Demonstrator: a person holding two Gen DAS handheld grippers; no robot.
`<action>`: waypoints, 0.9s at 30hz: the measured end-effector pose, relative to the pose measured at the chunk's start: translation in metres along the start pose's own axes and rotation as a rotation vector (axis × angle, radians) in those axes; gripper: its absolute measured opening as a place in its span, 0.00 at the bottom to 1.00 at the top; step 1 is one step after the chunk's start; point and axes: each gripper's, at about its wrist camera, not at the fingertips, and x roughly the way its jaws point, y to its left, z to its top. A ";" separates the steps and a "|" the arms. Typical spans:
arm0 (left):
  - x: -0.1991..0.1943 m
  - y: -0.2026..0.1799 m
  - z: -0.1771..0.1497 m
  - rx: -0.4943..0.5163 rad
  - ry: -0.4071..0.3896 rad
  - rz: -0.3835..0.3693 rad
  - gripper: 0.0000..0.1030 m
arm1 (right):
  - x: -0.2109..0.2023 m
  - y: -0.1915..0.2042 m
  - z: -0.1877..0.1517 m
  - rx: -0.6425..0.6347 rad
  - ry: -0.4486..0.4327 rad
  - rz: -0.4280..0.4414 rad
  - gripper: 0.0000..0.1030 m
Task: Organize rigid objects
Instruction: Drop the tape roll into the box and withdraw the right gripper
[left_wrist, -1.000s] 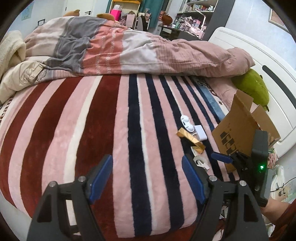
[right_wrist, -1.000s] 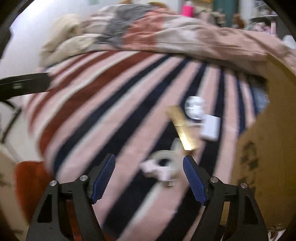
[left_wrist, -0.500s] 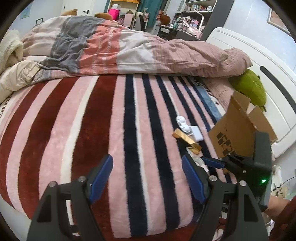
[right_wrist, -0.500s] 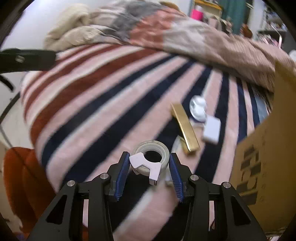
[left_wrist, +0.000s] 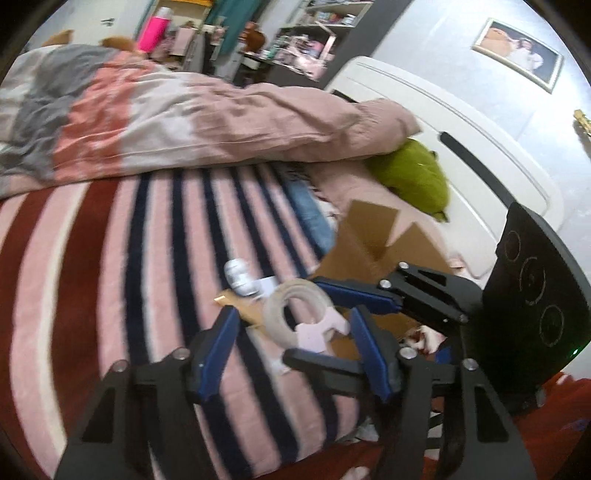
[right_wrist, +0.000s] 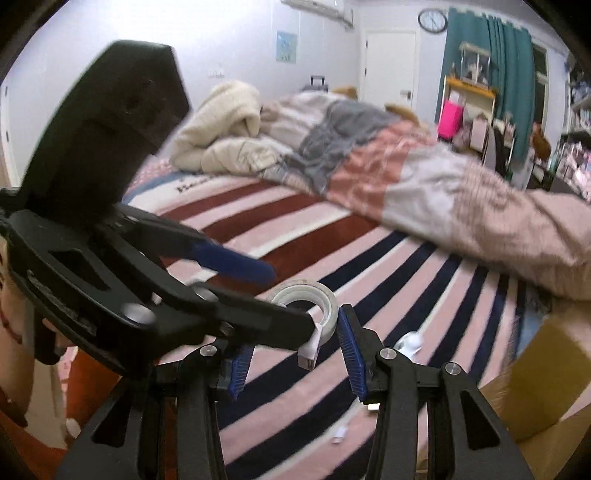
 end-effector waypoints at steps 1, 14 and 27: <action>0.006 -0.008 0.006 0.014 0.007 -0.018 0.49 | -0.005 -0.004 0.000 -0.002 -0.011 -0.007 0.38; 0.124 -0.116 0.066 0.212 0.211 -0.098 0.35 | -0.067 -0.108 -0.036 0.117 0.020 -0.201 0.38; 0.173 -0.143 0.071 0.273 0.333 -0.010 0.58 | -0.062 -0.171 -0.067 0.255 0.284 -0.275 0.50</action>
